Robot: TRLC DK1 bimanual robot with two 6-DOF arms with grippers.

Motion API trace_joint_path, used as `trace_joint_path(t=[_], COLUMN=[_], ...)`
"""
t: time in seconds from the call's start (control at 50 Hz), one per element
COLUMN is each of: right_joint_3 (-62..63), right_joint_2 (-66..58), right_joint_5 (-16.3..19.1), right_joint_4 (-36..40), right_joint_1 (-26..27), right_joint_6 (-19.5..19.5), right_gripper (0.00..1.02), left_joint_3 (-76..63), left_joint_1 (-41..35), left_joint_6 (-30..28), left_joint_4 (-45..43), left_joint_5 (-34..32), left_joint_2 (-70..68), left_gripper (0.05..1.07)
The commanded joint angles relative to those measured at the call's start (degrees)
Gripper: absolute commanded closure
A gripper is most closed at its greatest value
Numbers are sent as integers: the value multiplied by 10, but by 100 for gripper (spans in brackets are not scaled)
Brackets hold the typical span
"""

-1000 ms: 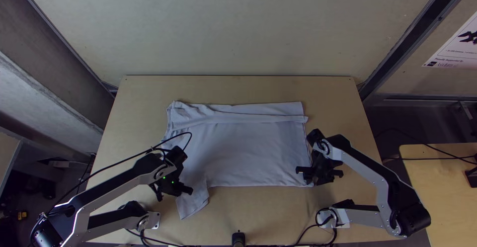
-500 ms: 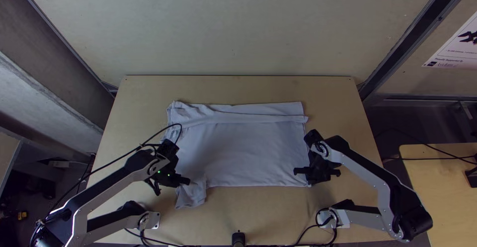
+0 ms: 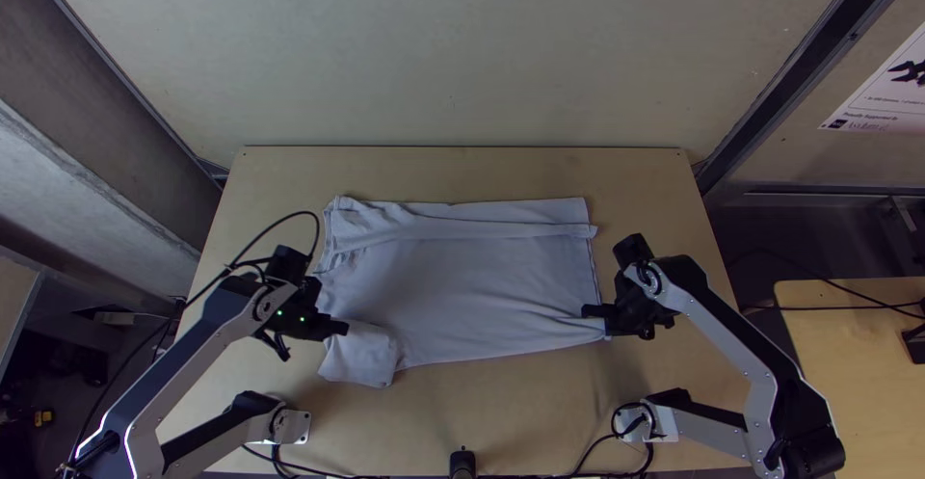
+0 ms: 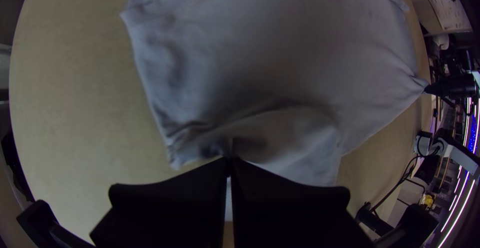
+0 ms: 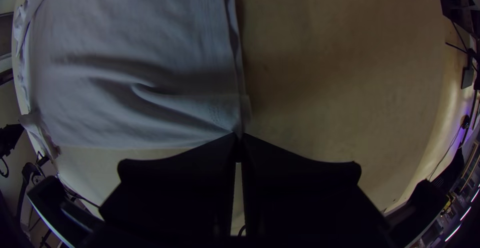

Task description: Fold the t-shirt

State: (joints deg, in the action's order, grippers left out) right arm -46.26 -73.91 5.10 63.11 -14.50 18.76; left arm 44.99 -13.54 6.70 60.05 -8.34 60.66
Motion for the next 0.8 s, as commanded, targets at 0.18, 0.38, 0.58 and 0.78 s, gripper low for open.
trace_joint_path(t=[0.18,0.38,0.58,0.78], right_joint_3=[-65,-110,-156,-210], right_joint_2=[-11,-40,-78,-130], right_joint_5=[-17,-20,-30,-33], right_joint_4=[0,-2,-12,-21], right_joint_1=[15,16,19,30], right_joint_6=[-12,-12,-12,-13], right_gripper=[100,100,100,100], left_joint_3=[63,102,129,165], left_joint_1=[98,128,135,141], left_joint_6=[-89,-101,-101,-101], left_joint_4=[20,20,13,-8], left_joint_5=[1,-7,-12,-12], left_joint_2=[2,33,73,125], left_gripper=[104,104,104,104])
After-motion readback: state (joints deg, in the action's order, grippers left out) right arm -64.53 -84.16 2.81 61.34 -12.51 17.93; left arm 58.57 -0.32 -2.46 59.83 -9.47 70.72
